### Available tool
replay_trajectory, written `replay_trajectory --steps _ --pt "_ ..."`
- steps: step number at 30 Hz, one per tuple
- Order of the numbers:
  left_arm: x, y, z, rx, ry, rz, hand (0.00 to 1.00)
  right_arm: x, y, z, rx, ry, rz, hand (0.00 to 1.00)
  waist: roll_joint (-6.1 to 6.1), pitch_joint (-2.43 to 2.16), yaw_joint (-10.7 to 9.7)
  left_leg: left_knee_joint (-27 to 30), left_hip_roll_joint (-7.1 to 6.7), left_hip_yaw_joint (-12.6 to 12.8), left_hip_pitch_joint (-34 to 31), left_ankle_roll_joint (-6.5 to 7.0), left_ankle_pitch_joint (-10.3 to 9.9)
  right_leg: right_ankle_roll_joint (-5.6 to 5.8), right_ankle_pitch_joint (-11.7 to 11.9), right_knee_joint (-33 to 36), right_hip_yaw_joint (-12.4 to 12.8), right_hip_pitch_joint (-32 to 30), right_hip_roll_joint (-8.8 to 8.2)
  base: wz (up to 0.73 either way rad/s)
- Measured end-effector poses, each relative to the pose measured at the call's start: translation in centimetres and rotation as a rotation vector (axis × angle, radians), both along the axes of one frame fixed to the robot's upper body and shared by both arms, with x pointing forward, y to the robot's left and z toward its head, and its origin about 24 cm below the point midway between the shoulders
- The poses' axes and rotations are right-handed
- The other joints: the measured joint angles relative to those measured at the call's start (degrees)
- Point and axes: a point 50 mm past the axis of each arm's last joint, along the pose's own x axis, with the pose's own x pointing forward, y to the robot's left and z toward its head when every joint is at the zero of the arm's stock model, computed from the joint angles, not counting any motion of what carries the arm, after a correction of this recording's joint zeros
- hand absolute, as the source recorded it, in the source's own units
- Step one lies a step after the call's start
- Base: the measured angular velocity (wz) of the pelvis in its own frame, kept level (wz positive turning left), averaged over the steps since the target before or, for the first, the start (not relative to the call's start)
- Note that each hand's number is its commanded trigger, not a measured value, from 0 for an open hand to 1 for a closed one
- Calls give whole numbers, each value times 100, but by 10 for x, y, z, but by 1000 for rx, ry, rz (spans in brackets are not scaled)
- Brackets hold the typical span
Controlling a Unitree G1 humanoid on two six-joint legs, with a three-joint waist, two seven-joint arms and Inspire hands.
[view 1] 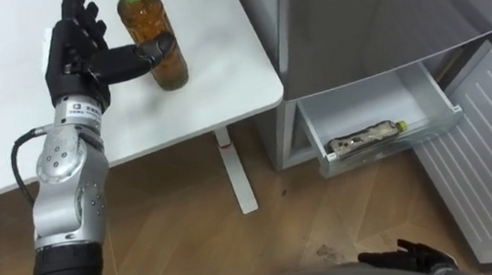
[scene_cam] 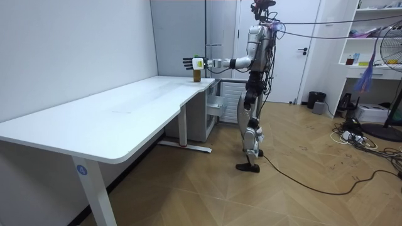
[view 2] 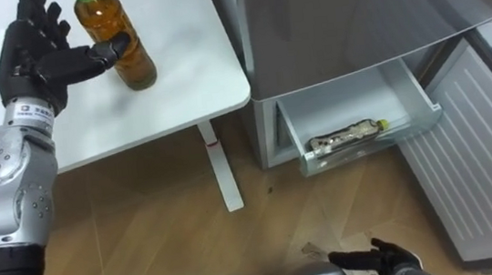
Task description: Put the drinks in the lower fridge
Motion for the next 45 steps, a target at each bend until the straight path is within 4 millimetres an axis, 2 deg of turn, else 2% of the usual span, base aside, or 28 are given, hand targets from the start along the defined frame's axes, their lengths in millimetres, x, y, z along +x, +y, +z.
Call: replay_trajectory --steps 11,24,45 --pt "1 -2 0 30 5 -17 0 -5 -3 0 -23 18 7 0 20 -5 -20 1 4 8 7 0 0 -1 1 6 8 -2 4 0" --pt "1 1 1 44 4 -22 0 -6 -6 1 -57 37 55 0 90 28 -58 -10 7 8 1 0 0 -1 1 5 8 -8 7 0" --pt "7 -6 -2 42 20 -76 0 -9 -7 0 -74 77 94 0 72 32 -153 -4 6 11 3 1 1 -1 1 7 12 -13 7 0"
